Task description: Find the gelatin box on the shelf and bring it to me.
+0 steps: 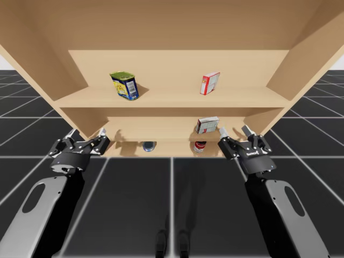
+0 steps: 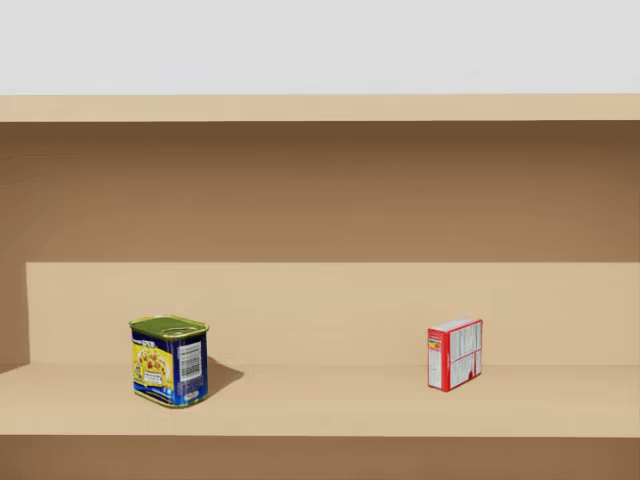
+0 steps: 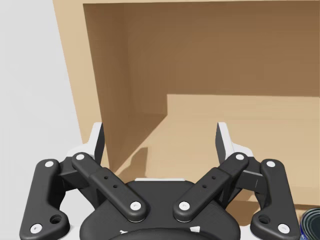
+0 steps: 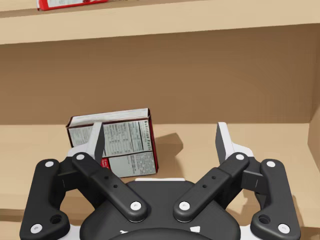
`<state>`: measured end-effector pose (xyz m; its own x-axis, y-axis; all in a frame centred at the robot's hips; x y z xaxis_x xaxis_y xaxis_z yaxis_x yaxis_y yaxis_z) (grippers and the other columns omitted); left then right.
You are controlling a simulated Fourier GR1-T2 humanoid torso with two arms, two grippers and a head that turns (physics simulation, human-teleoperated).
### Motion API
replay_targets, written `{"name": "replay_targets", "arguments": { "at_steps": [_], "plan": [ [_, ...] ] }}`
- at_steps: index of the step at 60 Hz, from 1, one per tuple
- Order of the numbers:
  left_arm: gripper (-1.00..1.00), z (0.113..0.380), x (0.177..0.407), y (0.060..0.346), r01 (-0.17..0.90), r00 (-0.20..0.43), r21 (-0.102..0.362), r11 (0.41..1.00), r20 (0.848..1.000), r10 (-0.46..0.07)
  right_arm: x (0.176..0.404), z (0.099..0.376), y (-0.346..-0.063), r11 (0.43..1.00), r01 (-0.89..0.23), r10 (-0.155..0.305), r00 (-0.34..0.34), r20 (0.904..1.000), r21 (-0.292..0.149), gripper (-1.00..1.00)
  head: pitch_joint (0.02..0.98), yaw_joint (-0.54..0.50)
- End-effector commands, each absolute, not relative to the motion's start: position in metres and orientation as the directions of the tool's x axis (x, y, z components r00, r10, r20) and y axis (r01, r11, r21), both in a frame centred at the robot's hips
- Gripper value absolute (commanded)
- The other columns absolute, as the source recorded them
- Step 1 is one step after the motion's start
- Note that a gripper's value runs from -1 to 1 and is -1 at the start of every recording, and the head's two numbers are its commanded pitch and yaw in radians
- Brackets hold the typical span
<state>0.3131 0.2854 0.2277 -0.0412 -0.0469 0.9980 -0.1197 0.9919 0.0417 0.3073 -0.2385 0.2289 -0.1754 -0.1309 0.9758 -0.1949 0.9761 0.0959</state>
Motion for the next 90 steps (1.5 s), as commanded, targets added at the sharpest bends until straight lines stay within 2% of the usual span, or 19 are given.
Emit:
{"name": "replay_targets", "arguments": {
  "at_steps": [1, 3, 5, 8, 14, 33, 44, 58, 70, 83, 90],
  "plan": [
    [-1.0, 0.227, 0.313, 0.286, -0.122, -0.04, 0.049, 0.991, 0.998, -0.055, 0.305, 0.227, -0.239, 0.977, -0.176, -0.15, -0.17, 0.974, 0.12, -1.0, 0.078, 0.01],
    [-1.0, 0.227, 0.314, 0.286, -0.122, -0.04, 0.05, 0.991, 0.998, -0.056, 0.305, 0.227, -0.239, 0.977, -0.177, -0.147, -0.173, 0.974, 0.116, -1.0, 0.082, 0.01],
    [-1.0, 0.227, 0.314, 0.286, -0.122, -0.04, 0.051, 0.991, 0.998, -0.056, 0.307, 0.228, -0.24, 0.97, -0.201, -0.169, -0.153, 0.9737, 0.137, -1.0, 0.088, 0.01],
    [-1.0, 0.227, 0.314, 0.286, -0.122, -0.04, 0.051, 0.991, 0.998, -0.056, 0.308, 0.228, -0.24, 0.969, -0.207, -0.163, -0.14, 0.9768, 0.132, -1.0, 0.101, 0.01],
    [-1.0, 0.227, 0.314, 0.286, -0.119, -0.039, 0.053, 0.992, 0.998, -0.058, 0.308, 0.228, -0.24, 0.968, -0.21, -0.167, -0.138, 0.9762, 0.136, -1.0, 0.148, -0.02],
    [-1.0, 0.226, 0.314, 0.284, -0.106, -0.037, 0.061, 0.993, 0.997, -0.065, 0.308, 0.229, -0.241, 0.966, -0.217, -0.171, -0.14, 0.9754, 0.138, -1.0, 0.249, -0.24],
    [-1.0, 0.226, 0.314, 0.285, -0.113, -0.034, 0.06, 0.992, 0.997, -0.064, 0.303, 0.236, -0.238, 0.962, -0.234, -0.18, -0.145, 0.9728, 0.143, -1.0, 0.255, -0.23],
    [-1.0, 0.227, 0.314, 0.287, -0.115, -0.029, 0.051, 0.992, 0.998, -0.055, 0.262, 0.288, -0.225, 0.952, -0.291, -0.149, -0.189, 0.9706, 0.089, -1.0, 0.26, -0.23],
    [-1.0, 0.227, 0.314, 0.288, -0.114, -0.024, 0.048, 0.992, 0.998, -0.051, 0.238, 0.33, -0.209, 0.944, -0.33, -0.068, -0.195, 0.9784, 0.0, -1.0, 0.264, -0.24],
    [-1.0, 0.228, 0.313, 0.289, -0.117, -0.026, 0.05, 0.992, 0.998, -0.054, 0.243, 0.366, -0.198, 0.93, -0.366, -0.042, -0.206, 0.9777, -0.037, -1.0, 0.263, -0.24],
    [-1.0, 0.228, 0.314, 0.291, -0.124, -0.025, 0.046, 0.991, 0.998, -0.05, 0.252, 0.377, -0.193, 0.923, -0.385, -0.053, -0.188, 0.9807, -0.024, -1.0, 0.264, -0.24]
  ]
}}
